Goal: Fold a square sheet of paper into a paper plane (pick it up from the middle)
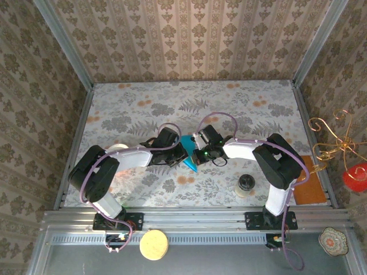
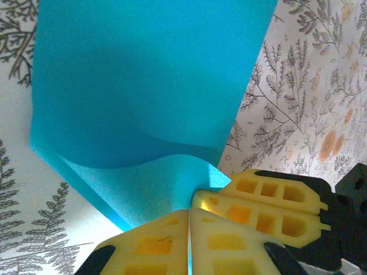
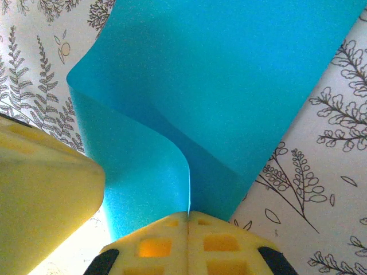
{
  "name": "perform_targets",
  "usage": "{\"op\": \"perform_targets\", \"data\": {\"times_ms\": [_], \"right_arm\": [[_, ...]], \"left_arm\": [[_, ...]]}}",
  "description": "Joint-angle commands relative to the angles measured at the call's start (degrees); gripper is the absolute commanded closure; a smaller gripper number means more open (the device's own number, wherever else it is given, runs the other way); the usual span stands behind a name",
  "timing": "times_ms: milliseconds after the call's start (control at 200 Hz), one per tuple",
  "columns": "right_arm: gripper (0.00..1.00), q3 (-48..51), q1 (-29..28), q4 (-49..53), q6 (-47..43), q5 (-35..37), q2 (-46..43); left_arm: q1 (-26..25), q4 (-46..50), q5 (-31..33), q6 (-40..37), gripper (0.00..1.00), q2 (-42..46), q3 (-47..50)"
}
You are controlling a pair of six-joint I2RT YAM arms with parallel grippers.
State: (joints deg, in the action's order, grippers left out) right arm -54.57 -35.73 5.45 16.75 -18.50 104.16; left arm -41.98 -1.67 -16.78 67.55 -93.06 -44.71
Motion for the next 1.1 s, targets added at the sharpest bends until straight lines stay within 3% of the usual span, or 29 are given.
{"op": "perform_targets", "data": {"times_ms": [0, 1095], "right_arm": [[1.0, -0.3, 0.3, 4.0, 0.5, 1.4, 2.7], [1.0, -0.6, 0.3, 4.4, 0.6, 1.2, 3.2]], "left_arm": [[-0.1, 0.9, 1.1, 0.9, 0.89, -0.5, 1.0], [0.2, 1.2, 1.2, 0.9, 0.9, -4.1, 1.2]]}}
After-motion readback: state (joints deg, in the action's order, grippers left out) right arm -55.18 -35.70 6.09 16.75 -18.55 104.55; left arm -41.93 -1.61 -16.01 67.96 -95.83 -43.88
